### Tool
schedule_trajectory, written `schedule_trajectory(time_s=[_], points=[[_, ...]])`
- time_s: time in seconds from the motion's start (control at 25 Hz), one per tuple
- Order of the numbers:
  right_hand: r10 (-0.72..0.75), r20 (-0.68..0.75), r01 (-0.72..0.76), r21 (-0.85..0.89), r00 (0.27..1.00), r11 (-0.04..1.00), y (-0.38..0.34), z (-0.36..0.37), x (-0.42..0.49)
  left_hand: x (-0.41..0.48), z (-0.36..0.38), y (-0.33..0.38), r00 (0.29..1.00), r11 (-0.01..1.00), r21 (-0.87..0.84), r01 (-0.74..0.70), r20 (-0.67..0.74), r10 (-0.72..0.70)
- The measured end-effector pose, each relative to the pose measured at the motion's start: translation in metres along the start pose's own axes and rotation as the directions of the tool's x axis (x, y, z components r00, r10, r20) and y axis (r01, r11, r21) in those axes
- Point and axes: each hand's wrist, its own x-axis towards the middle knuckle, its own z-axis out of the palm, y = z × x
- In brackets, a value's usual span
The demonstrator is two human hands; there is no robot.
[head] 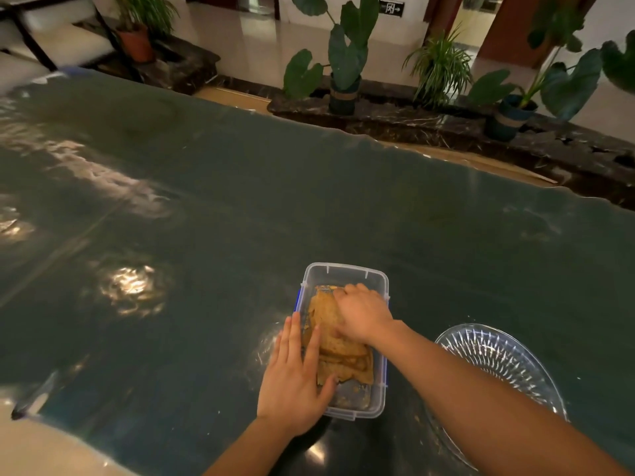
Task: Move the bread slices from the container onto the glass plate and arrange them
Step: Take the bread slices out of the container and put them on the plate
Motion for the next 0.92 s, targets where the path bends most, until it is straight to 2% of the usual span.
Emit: schedule_trajectory(time_s=[0.12, 0.32, 0.48, 0.6, 0.72, 0.92], points=[[0.0, -0.089, 0.001, 0.008, 0.996, 1.0, 0.0, 0.004, -0.004, 0.001, 0.002, 0.0, 1.0, 1.0, -0.006, 0.006, -0.022, -0.006], [0.087, -0.098, -0.072, 0.142, 0.991, 0.987, 0.0, -0.001, -0.014, 0.0, 0.005, -0.001, 0.999, 1.0, -0.03, 0.009, -0.045, -0.01], [0.077, -0.176, -0.047, 0.17, 0.981, 0.984, 0.002, 0.003, -0.027, -0.001, 0.004, -0.001, 0.997, 0.999, -0.032, -0.001, -0.076, -0.001], [0.174, -0.17, -0.119, 0.292, 0.97, 0.949, 0.009, -0.003, -0.039, -0.003, 0.004, -0.002, 0.996, 1.0, -0.03, -0.005, -0.087, 0.002], [0.32, -0.135, -0.201, 0.542, 0.938, 0.816, 0.022, -0.018, -0.056, -0.002, 0.003, -0.001, 0.997, 1.0, -0.024, -0.002, -0.077, 0.0], [0.514, -0.129, -0.174, 0.848, 0.848, 0.5, 0.067, -0.029, -0.105, -0.003, 0.002, -0.001, 0.999, 0.999, -0.039, 0.003, -0.047, -0.005]])
